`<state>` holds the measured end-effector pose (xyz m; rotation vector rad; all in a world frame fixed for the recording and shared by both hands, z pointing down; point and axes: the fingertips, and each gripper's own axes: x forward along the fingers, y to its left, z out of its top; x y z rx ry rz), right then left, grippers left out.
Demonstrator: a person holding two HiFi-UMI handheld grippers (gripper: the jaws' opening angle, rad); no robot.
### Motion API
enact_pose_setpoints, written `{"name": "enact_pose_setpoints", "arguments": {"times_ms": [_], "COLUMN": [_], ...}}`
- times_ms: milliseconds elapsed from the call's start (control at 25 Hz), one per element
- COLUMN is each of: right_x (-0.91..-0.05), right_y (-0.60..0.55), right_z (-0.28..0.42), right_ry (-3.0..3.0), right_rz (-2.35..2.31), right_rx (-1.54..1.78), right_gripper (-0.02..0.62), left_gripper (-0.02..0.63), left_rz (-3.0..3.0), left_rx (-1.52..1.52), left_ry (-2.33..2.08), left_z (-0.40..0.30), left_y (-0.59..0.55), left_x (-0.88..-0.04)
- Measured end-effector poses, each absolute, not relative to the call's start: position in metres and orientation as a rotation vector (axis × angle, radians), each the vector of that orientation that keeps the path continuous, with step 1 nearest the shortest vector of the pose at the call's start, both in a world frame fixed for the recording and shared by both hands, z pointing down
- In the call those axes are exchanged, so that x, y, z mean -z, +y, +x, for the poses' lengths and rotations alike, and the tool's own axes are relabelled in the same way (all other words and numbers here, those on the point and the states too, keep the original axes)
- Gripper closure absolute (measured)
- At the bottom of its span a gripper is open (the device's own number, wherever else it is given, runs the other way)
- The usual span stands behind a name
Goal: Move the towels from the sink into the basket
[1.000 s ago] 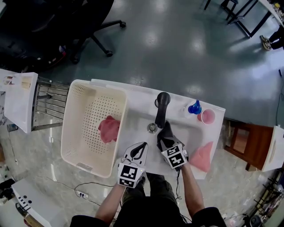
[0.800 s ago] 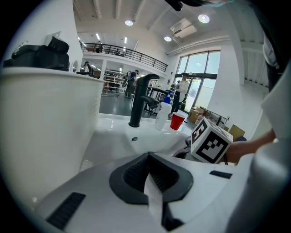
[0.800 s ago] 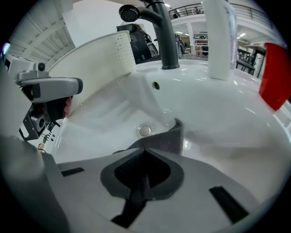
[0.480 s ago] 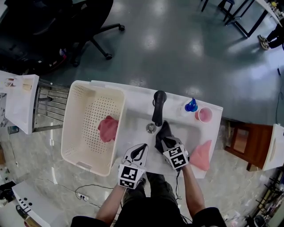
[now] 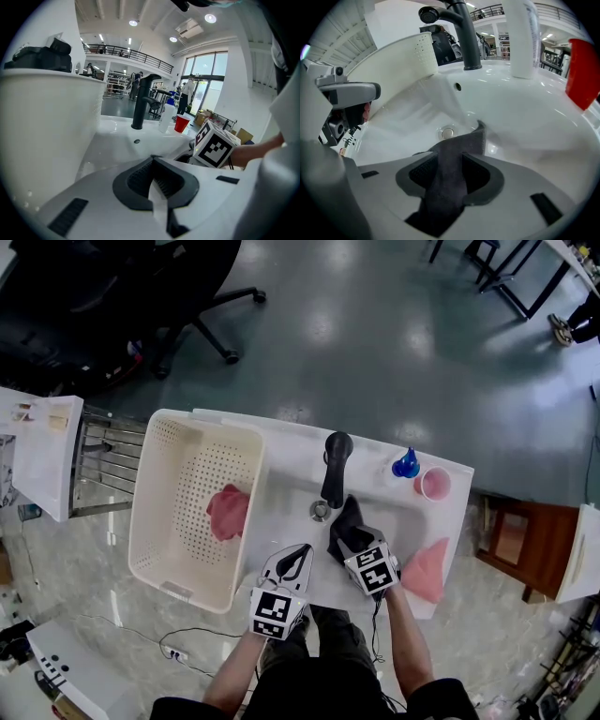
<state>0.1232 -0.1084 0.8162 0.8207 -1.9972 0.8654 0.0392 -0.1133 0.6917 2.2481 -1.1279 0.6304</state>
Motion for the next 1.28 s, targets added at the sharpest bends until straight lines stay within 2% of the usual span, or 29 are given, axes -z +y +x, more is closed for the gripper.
{"name": "enact_pose_setpoints", "arguments": {"times_ms": [680, 920, 1280], "right_x": [-0.832, -0.834, -0.831], "right_y": [-0.111, -0.113, -0.116], "right_z": [0.120, 0.123, 0.123], "right_ry": [-1.943, -1.925, -1.947], "right_rz": [0.763, 0.772, 0.789], "right_rx": [-0.843, -0.810, -0.818], "right_gripper": [0.431, 0.505, 0.548], "left_gripper": [0.598, 0.598, 0.598], "left_rz": [2.209, 2.207, 2.218], "left_rx": [-0.633, -0.632, -0.638], "left_ry": [-1.123, -1.120, -1.120], "left_z": [0.036, 0.035, 0.035], "left_y": [-0.121, -0.122, -0.120], "left_x": [-0.706, -0.705, -0.702]}}
